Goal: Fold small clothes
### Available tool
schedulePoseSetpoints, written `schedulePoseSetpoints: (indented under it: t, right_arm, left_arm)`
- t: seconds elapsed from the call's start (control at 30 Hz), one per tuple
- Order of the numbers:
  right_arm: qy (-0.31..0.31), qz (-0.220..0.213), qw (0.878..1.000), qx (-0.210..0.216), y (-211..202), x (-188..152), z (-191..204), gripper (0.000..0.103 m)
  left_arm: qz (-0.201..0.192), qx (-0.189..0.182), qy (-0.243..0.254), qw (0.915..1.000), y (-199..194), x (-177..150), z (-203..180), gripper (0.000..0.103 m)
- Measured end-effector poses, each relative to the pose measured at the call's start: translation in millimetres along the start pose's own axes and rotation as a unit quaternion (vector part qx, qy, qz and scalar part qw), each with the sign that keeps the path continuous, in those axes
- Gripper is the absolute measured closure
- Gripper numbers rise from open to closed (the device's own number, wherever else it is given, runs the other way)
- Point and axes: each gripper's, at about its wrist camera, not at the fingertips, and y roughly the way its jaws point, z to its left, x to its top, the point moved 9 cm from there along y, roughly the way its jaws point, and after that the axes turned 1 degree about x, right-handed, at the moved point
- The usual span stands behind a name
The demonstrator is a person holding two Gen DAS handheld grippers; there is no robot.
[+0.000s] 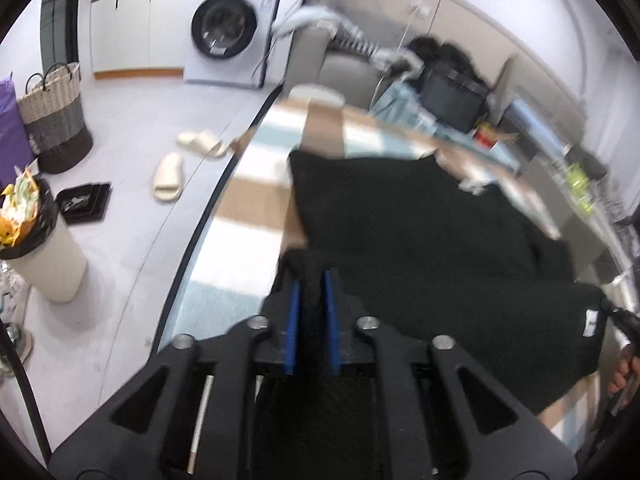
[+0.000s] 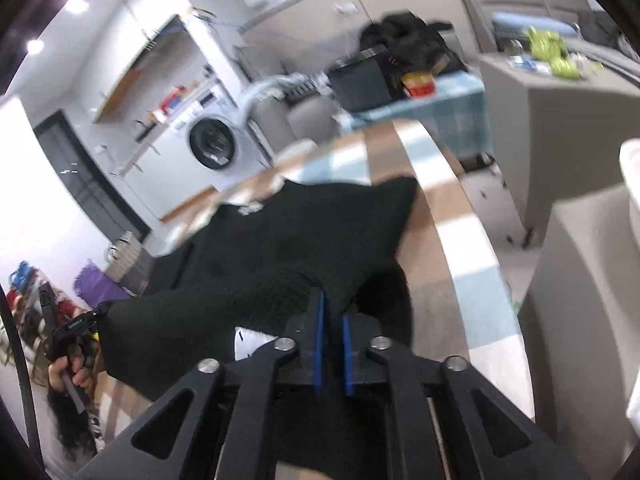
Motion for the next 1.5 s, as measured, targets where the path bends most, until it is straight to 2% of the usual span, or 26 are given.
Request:
schedulePoseSetpoints:
  t: [0.03,0.07,0.1,0.13,0.17,0.27,0.37,0.4,0.43,0.5,0.63,0.77,0.87,0.93,1.07,1.13,1.17,1.27,1.47,1.5]
  right_arm:
    - [0.003,0.006,1.000,-0.008,1,-3,-5,0.083]
    - [0.007,0.007,1.000,-0.011,0,-5,-11,0.078]
    - [0.014,0.004,1.000,-0.012,-2,-8,-18,0.064]
    - [0.022,0.000,1.000,-0.010,-4,-9,-24,0.056]
    - [0.028,0.001,1.000,-0.004,-3,-11,-28,0.055]
    - [0.065,0.020,0.998,0.017,12,-14,-38,0.055]
    - [0.075,0.025,0.996,0.029,25,-12,-34,0.056]
    - [0.073,0.028,0.996,0.031,30,-11,-30,0.056]
    - [0.068,0.032,0.996,0.038,34,-11,-26,0.065]
    - [0.063,0.043,0.995,0.059,40,-13,-15,0.076]
    - [0.046,0.066,0.995,0.061,49,-24,-4,0.084]
    - [0.032,0.088,0.993,0.066,46,-39,4,0.088]
    - [0.016,0.103,0.993,0.060,34,-51,9,0.088]
    - [0.019,0.108,0.993,0.054,25,-55,5,0.085]
    - [0.039,0.092,0.994,0.047,-10,-60,-13,0.080]
    - [0.038,0.096,0.993,0.052,-23,-67,-18,0.068]
    - [0.032,0.103,0.993,0.053,-28,-75,-20,0.066]
    - [0.021,0.125,0.990,0.058,-34,-93,-20,0.065]
    - [0.006,0.128,0.990,0.067,-30,-102,-13,0.065]
    - [-0.001,0.129,0.990,0.065,-28,-101,-13,0.073]
  left_arm:
    - [0.005,0.008,0.000,1.0000,5,-3,1,0.071]
    - [0.010,0.010,-0.004,0.9999,8,-6,3,0.065]
    - [0.010,0.005,-0.008,0.9999,12,-11,5,0.058]
    - [0.012,-0.001,-0.013,0.9998,15,-14,5,0.052]
    - [0.017,-0.006,-0.017,0.9997,20,-15,5,0.051]
    - [0.037,-0.009,-0.024,0.9990,38,-18,5,0.051]
    - [0.049,-0.030,-0.035,0.9977,57,-18,0,0.054]
    - [0.056,-0.036,-0.040,0.9970,63,-20,-2,0.066]
    - [0.063,-0.046,-0.047,0.9958,67,-22,-4,0.073]
    - [0.063,-0.047,-0.036,0.9963,69,-25,-13,0.081]
    - [0.063,-0.041,-0.008,0.9972,66,-34,-26,0.082]
    - [0.071,-0.039,0.004,0.9967,48,-51,-27,0.082]
    - [0.070,-0.038,0.010,0.9968,31,-68,-24,0.076]
    - [0.069,-0.033,0.005,0.9971,21,-73,-16,0.067]
    - [0.063,-0.026,-0.020,0.9975,-1,-74,3,0.058]
    - [0.059,-0.024,-0.025,0.9977,-12,-76,9,0.052]
    - [0.058,-0.024,-0.027,0.9976,-16,-78,12,0.050]
    - [0.063,-0.027,-0.035,0.9970,-25,-89,17,0.048]
    - [0.086,-0.026,-0.032,0.9954,-34,-121,18,0.048]
    - [0.089,-0.026,-0.029,0.9953,-37,-125,17,0.048]
